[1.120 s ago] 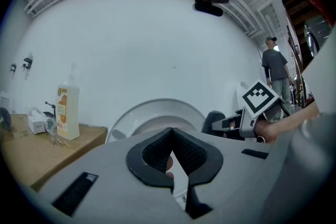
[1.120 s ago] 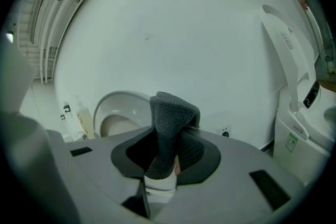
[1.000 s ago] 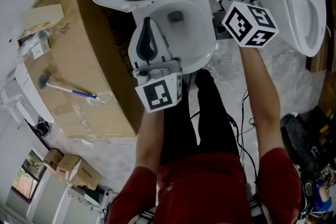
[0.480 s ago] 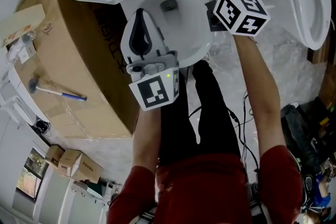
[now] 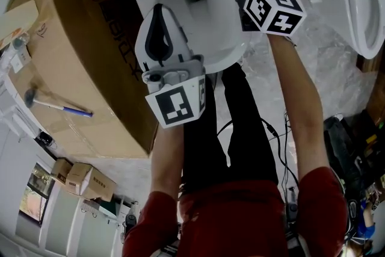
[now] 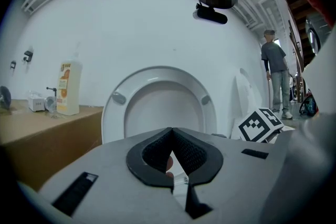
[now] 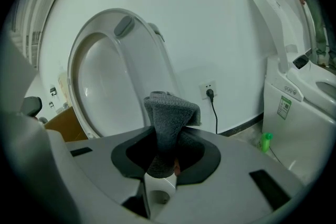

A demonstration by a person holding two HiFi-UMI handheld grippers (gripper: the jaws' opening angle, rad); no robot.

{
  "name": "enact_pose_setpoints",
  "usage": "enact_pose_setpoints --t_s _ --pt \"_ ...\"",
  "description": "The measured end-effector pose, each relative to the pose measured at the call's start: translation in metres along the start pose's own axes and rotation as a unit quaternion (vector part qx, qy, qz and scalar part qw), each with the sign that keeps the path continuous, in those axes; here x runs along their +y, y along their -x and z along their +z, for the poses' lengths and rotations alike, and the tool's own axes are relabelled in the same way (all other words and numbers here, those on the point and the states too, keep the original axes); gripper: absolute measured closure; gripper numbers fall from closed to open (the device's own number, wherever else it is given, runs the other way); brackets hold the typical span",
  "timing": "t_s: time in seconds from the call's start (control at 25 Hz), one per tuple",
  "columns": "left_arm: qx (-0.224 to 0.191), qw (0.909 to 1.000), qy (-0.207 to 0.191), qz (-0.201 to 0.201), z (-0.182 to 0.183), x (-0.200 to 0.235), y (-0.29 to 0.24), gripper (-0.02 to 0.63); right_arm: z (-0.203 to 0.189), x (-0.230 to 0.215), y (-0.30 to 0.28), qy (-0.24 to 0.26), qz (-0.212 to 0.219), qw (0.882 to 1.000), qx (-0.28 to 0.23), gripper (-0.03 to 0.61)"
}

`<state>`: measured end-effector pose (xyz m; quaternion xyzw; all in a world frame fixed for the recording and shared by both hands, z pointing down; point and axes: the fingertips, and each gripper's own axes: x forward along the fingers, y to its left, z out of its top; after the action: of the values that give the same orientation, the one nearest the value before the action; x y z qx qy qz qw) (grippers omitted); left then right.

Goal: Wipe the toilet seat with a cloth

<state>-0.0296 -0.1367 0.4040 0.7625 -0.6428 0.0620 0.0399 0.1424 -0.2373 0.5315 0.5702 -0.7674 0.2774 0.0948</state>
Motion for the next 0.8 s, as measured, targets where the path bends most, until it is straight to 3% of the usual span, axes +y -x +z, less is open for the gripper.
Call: enact_pose_setpoints --t_s 0.44,0.8 --pt "0.016 0.9999 0.003 0.004 -0.032 0.008 -0.002 0.601 -0.026 0.015 -0.013 0.097 -0.006 0.995 -0.009 0.491" --pt "0.015 0.9998 0.004 0.015 -0.042 0.025 0.001 0.601 -0.068 0.028 -0.043 0.104 0.0 0.993 0.05 0.491"
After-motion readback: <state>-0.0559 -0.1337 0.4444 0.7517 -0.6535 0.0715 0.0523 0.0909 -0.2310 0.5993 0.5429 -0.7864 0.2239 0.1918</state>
